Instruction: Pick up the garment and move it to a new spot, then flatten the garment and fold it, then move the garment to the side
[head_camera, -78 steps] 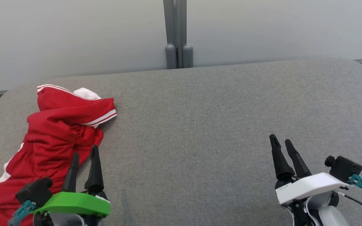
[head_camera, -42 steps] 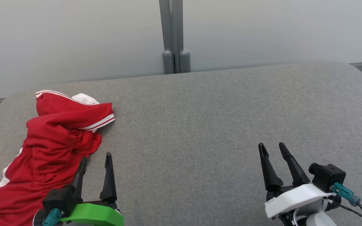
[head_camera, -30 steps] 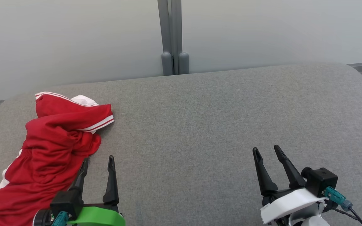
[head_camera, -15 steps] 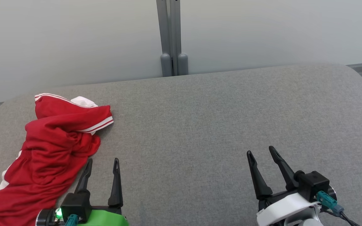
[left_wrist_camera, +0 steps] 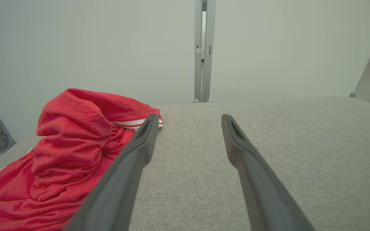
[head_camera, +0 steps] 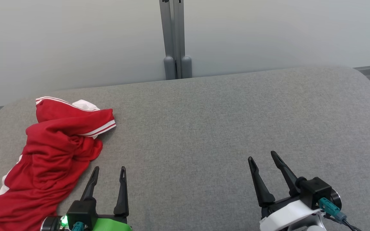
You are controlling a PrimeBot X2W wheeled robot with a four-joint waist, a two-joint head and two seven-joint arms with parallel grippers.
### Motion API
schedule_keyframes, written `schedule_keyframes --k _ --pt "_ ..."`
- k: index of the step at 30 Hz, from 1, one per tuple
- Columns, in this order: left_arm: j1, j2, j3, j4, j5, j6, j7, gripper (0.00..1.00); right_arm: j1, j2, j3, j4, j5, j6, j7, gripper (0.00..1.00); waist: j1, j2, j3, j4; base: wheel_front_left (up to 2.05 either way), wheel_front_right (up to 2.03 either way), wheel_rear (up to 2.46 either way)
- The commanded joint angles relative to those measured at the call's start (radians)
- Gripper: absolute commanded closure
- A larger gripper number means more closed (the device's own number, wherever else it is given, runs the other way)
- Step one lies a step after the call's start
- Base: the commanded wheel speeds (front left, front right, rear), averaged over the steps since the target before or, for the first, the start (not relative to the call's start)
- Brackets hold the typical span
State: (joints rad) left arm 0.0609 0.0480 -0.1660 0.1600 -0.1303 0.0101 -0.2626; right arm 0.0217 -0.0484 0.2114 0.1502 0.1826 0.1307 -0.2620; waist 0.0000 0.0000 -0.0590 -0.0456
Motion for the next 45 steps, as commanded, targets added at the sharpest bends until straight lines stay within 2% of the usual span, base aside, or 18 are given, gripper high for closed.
schedule_keyframes --k 1,11,17,28,34,43,45 --pt "0.006 0.004 0.000 0.001 -0.010 0.000 -0.003 0.00 0.011 -0.003 0.002 0.000 -0.004 0.000 -0.004 0.00 0.0000 0.0000 0.002 -0.001 0.00 0.00 0.00" --pt "-0.012 0.004 -0.007 0.008 -0.012 0.001 -0.003 0.00 0.014 -0.003 -0.002 -0.006 -0.009 0.000 -0.004 0.00 0.0000 0.0000 0.011 0.015 0.00 0.00 0.00" --pt "-0.009 0.004 -0.010 0.007 -0.019 0.010 -0.003 0.00 0.024 -0.003 -0.004 -0.008 -0.005 0.000 -0.004 0.00 0.0000 0.0000 0.012 0.078 0.00 0.00 0.00" --pt "0.010 0.004 0.008 0.000 -0.001 0.010 -0.003 0.00 0.031 -0.003 -0.007 -0.006 0.003 0.000 -0.004 0.00 0.0000 0.0000 0.019 0.245 0.00 0.00 0.00" --pt "0.032 0.004 0.021 -0.001 -0.007 0.014 -0.002 0.00 0.038 -0.003 -0.003 -0.003 0.008 0.000 -0.004 0.00 0.0000 0.0000 0.013 0.313 0.00 0.00 0.00" --pt "0.041 0.004 0.041 -0.010 -0.007 0.018 -0.002 0.00 0.036 -0.003 0.002 0.001 0.008 0.000 -0.004 0.00 0.0000 0.0000 0.005 0.354 0.00 0.00 0.00" --pt "0.033 0.004 0.037 0.001 0.004 0.005 -0.002 0.00 0.034 -0.003 0.004 -0.001 0.008 0.000 -0.004 0.00 0.0000 0.0000 0.007 0.354 0.00 0.00 0.00"
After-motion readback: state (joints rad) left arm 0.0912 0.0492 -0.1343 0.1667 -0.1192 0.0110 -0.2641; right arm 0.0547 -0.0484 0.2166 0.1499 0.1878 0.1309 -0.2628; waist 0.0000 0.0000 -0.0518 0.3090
